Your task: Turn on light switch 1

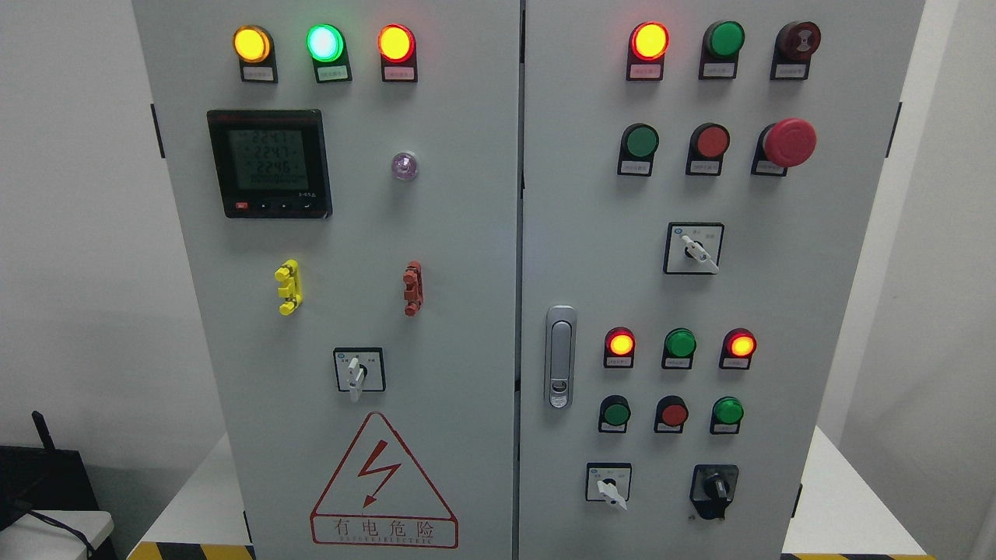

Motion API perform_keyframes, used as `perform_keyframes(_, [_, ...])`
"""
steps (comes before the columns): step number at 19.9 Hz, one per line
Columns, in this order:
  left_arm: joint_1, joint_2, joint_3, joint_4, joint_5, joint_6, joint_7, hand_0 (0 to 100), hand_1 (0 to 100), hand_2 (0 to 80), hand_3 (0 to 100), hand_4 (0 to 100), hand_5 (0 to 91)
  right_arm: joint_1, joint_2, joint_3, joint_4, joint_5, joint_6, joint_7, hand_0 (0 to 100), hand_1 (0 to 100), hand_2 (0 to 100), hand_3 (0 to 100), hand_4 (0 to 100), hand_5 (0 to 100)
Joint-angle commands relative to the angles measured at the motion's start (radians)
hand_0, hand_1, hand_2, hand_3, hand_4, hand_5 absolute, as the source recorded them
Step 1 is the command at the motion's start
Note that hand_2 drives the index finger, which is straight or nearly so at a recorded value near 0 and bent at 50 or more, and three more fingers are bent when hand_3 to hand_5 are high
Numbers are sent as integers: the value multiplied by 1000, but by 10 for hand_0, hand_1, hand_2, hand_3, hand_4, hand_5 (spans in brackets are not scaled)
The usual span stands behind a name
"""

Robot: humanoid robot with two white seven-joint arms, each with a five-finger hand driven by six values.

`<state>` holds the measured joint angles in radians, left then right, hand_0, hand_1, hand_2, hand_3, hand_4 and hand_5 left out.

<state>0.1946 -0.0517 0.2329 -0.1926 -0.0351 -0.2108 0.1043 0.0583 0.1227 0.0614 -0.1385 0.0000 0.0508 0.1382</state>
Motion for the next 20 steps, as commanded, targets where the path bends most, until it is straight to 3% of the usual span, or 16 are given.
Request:
perform_keyframes(1, [34, 9, 207, -230, -11, -7, -8, 445, 75, 0, 48, 97, 0, 0, 0, 0, -1, -17, 0, -2, 120, 389, 0, 0, 0, 0])
perform_keyframes(11, [80, 21, 407, -684, -9, -68, -9, 447, 93, 0, 150, 206, 0, 0, 0, 0, 0, -18, 0, 0, 120, 389, 0, 0, 0, 0])
perform_keyframes(20, [59, 29, 471, -1116, -5, -70, -8, 458, 70, 62, 236, 299, 0, 0, 0, 0, 0, -18, 0, -2, 120, 389, 0, 0, 0, 0])
